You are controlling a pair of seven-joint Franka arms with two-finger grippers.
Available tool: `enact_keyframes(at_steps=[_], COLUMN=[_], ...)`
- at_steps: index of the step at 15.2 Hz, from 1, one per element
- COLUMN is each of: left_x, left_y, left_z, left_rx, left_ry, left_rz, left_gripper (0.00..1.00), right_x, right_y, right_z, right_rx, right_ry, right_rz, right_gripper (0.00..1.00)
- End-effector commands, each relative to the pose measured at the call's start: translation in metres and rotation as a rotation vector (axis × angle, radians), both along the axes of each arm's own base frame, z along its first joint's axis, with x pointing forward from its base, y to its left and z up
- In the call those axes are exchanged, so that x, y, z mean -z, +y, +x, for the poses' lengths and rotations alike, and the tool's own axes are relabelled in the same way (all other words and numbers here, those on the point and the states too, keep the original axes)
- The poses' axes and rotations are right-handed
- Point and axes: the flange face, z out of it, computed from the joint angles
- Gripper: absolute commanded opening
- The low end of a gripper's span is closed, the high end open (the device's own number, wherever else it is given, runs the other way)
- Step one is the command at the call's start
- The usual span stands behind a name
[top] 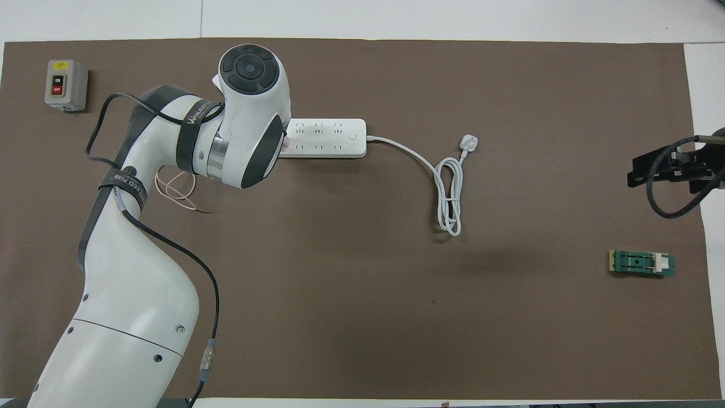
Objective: Plug charger into power strip
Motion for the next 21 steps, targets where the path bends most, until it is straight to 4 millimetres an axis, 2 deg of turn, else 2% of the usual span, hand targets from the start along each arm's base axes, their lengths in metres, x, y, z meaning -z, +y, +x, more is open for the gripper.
enact_keyframes(at_steps=[1,17,21], left_x=[0.008,0.024,0.024], left_y=[0.001,0.01,0.007], left_z=[-0.002,-0.018,-0.017], left_rx=[-0.008,-0.011,-0.002], left_ry=[-0.007,0.045,0.023], left_rz=[0.009,0.025,0.014], left_gripper=[0.0,0.0,0.0], right_x=[-0.003,-0.003,-0.003], right_y=[-0.001,-0.001,-0.001], right_z=[-0.004,-0.004,-0.004], right_rx=[-0.016,-0.016,-0.016], right_ry=[-0.005,-0.005,-0.005], right_rz=[-0.004,-0.004,-0.004], right_gripper=[1.0,1.0,1.0])
